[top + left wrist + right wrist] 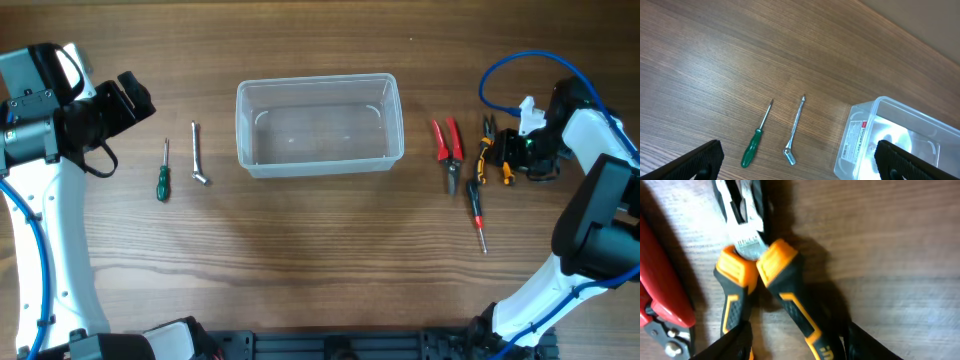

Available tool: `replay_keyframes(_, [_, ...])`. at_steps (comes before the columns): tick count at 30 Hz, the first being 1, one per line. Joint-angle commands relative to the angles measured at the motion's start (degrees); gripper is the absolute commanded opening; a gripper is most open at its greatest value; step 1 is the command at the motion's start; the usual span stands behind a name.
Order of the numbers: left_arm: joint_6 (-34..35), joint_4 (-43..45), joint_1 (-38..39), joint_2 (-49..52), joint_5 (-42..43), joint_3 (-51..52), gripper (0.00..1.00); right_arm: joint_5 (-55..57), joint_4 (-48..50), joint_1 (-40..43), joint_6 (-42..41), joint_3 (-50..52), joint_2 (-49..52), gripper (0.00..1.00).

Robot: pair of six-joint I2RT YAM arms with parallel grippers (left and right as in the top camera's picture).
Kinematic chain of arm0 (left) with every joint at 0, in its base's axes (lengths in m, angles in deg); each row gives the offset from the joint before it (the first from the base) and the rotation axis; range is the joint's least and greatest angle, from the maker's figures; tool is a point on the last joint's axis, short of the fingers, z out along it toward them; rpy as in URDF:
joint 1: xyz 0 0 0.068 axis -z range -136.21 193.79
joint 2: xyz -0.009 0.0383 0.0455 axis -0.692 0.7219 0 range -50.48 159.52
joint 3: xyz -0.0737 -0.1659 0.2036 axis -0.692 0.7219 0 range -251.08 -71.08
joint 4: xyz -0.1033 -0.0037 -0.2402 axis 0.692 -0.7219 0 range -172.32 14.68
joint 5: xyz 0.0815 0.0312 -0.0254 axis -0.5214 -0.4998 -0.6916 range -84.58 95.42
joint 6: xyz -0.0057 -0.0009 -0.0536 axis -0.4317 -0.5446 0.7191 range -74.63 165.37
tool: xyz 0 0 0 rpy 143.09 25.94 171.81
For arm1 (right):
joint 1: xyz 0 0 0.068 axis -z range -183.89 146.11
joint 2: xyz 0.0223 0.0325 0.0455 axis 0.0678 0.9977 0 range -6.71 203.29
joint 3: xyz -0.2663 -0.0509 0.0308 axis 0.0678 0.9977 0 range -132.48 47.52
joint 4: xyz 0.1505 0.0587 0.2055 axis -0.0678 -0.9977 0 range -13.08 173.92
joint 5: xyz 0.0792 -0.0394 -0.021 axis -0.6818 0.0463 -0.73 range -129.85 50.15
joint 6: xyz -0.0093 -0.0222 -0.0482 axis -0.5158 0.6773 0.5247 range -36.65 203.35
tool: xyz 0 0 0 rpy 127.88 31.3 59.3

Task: Pack container
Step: 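Lower the right gripper onto the orange-black needle-nose pliers and grasp them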

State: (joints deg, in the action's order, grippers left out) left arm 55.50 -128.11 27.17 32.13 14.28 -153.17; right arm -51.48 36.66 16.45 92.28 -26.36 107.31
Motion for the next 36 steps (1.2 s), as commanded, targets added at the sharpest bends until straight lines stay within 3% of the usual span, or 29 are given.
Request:
replay_keyframes(1, [-0.9, 0.0, -0.2, -0.1, 0.5, -0.8, 1.0, -1.1, -3.9, -0.5, -9.6, 0.9, 1.8, 0.59])
replay_keyframes(4, [-0.9, 0.0, -0.2, -0.1, 0.5, -0.8, 1.0, 7.6, 0.6, -0.5, -10.9, 0.9, 1.8, 0.59])
replay_keyframes(6, [-0.9, 0.0, -0.2, -0.1, 0.5, -0.8, 1.0, 7.6, 4.7, -0.6, -0.9, 0.9, 1.8, 0.59])
replay_keyframes(9, [-0.9, 0.0, -0.2, -0.1, 0.5, -0.8, 1.0, 7.7, 8.3, -0.5, 4.8, 0.9, 1.8, 0.58])
replay_keyframes(12, [-0.9, 0.0, -0.2, -0.1, 0.5, -0.8, 1.0, 2.8, 7.9, -0.7, 11.5, 0.9, 1.8, 0.57])
replay_keyframes(18, [-0.9, 0.0, -0.2, -0.1, 0.5, -0.8, 1.0, 3.9, 4.0, -2.5, 21.6, 0.9, 1.8, 0.62])
replay_keyframes(21, [-0.9, 0.0, -0.2, -0.1, 0.5, -0.8, 1.0, 3.9, 4.7, -2.6, 22.6, 0.9, 1.8, 0.6])
replay_keyframes(24, [-0.9, 0.0, -0.2, -0.1, 0.5, -0.8, 1.0, 5.5, 5.4, -2.6, 20.2, 0.9, 1.8, 0.39])
replay_keyframes(27, [-0.9, 0.0, -0.2, -0.1, 0.5, -0.8, 1.0, 6.3, 5.9, -2.6, 19.0, 1.3, 1.9, 0.39])
replay_keyframes(30, [-0.9, 0.0, -0.2, -0.1, 0.5, -0.8, 1.0, 14.8, 6.2, -2.6, 13.1, 1.3, 1.9, 0.38])
replay_keyframes(32, [-0.9, 0.0, -0.2, -0.1, 0.5, -0.8, 1.0, 17.5, 6.4, -2.7, 12.0, 1.3, 1.9, 0.43])
replay_keyframes(36, [-0.9, 0.0, -0.2, -0.1, 0.5, -0.8, 1.0, 16.2, 6.9, -3.2, 12.2, 1.3, 1.9, 0.41])
